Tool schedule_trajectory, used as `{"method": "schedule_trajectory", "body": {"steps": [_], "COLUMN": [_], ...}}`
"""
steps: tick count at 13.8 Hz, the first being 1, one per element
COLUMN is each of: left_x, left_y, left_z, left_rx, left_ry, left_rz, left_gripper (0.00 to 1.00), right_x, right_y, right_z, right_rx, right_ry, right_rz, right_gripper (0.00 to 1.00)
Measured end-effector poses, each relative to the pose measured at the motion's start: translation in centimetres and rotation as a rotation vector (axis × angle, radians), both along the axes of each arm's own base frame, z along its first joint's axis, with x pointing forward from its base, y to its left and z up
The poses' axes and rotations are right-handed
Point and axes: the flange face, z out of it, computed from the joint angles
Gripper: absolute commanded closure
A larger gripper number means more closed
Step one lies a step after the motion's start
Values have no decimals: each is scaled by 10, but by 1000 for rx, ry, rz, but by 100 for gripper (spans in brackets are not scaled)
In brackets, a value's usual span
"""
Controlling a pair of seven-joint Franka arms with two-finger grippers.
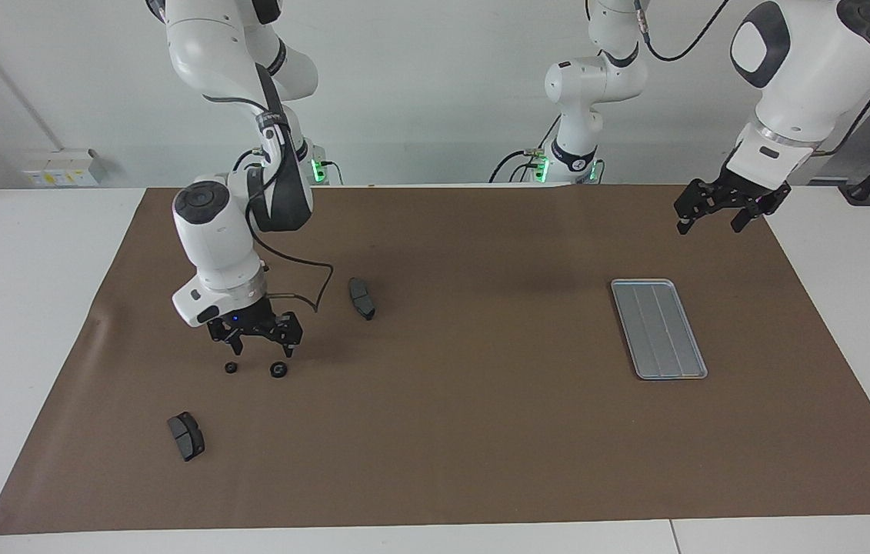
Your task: Place bearing gear from tray to pile
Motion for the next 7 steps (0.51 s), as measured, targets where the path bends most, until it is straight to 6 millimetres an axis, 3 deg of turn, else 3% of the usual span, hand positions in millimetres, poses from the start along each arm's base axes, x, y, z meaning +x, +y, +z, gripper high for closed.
{"method": "schedule_trajectory", "body": {"steps": [4, 7], "left_x": [0, 0], "left_y": [0, 0], "left_z": [0, 0], "left_rx": [0, 0], "left_ry": [0, 0], "left_rz": [0, 0], "left_gripper": [0, 0], "right_x": [-8, -31], "right_y": [-19, -33], "right_z": [79, 125], "right_rx": [0, -1], "right_ry": [-11, 2], "right_rz": [-32, -56], "right_gripper": [0, 0]}}
